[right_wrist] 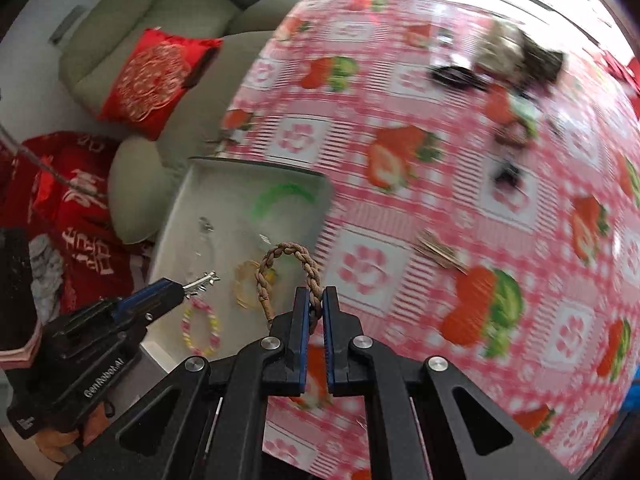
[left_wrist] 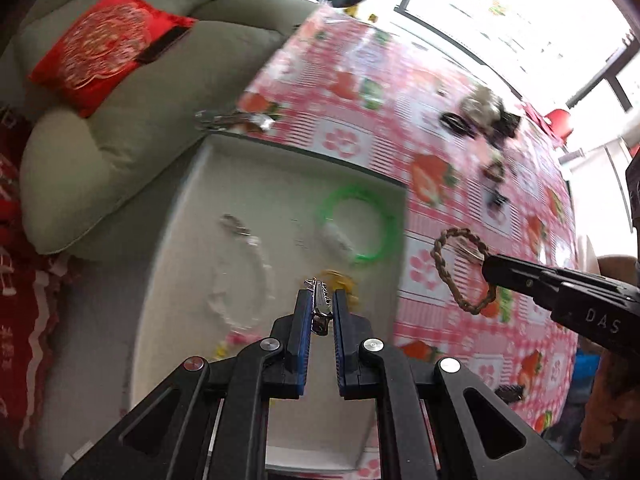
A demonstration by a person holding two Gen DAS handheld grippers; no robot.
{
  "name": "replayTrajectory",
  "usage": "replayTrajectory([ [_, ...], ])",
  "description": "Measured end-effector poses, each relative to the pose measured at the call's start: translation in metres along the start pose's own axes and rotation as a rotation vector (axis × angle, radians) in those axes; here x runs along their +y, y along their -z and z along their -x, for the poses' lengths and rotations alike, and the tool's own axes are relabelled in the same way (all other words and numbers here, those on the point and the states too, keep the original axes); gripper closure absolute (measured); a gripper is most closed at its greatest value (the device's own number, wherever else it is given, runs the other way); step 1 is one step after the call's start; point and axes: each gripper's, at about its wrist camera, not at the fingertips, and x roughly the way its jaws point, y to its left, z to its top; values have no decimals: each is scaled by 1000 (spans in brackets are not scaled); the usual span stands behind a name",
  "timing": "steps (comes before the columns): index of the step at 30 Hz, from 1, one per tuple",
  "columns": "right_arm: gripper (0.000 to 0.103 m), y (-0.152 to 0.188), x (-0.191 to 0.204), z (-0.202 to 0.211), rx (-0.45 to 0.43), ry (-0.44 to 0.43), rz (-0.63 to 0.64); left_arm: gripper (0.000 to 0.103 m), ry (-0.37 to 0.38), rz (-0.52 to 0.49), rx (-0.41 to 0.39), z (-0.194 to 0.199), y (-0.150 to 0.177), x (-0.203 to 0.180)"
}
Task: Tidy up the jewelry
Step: 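Lower both items into the white tray and open both tools to release them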
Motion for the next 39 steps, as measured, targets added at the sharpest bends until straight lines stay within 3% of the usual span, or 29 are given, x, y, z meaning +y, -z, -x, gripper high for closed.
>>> replayTrajectory([
  [9,96,-48,61,-57,41,-41,99,86,-36,63,0,-30,-13,37],
  [16,96,-74,80,-107,95,-18,134,86,-76,58,8,-50,-15,44],
  [25,96,-86,86,-148,158,40,185,86,-169,36,30,-60,-10,42],
  [32,95,-81,90,-158,193,56,231,86,-220,34,69,-61,2,38],
  [35,89,-79,92,-158,208,46,246,86,-233,37,73,-57,7,33],
  [39,71,-75,92,-153,223,-12,233,86,-245,39,76,-53,15,27],
])
